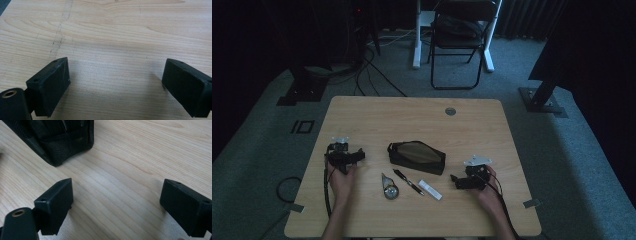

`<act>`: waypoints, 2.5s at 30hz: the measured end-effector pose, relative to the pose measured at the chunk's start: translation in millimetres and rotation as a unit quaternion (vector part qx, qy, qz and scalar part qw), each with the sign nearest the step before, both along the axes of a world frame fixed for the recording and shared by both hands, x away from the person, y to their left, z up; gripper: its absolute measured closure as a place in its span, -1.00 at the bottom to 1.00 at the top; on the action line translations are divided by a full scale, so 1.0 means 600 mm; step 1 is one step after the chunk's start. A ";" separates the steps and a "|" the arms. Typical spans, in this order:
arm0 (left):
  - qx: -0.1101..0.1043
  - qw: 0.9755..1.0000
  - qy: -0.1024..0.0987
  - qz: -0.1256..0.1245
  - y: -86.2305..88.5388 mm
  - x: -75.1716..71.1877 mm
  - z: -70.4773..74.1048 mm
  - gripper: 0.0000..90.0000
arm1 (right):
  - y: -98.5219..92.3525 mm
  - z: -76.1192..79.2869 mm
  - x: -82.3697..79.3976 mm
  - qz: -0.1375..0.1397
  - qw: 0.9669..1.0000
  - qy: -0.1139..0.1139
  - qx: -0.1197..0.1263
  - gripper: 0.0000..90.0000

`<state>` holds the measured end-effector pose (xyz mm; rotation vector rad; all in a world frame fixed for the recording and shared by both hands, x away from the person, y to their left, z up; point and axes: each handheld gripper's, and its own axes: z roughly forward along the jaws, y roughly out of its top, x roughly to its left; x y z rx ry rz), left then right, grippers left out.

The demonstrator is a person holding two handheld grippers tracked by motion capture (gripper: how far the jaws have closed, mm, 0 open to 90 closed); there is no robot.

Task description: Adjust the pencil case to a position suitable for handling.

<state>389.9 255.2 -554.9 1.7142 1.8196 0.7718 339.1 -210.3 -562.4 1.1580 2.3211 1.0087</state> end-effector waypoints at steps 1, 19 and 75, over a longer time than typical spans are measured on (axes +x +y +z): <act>0.000 1.000 0.000 0.000 0.000 0.000 0.000 -0.82 | 0.000 0.000 0.000 0.000 1.000 0.000 0.000 -0.75; 0.001 1.000 0.001 -0.008 -0.011 -0.011 0.000 -0.82 | -0.001 0.001 -0.005 0.007 1.000 -0.002 0.001 -0.60; 0.002 0.999 0.002 -0.048 -0.026 -0.033 -0.001 -0.83 | 0.091 0.079 0.011 0.049 0.995 -0.076 0.030 0.44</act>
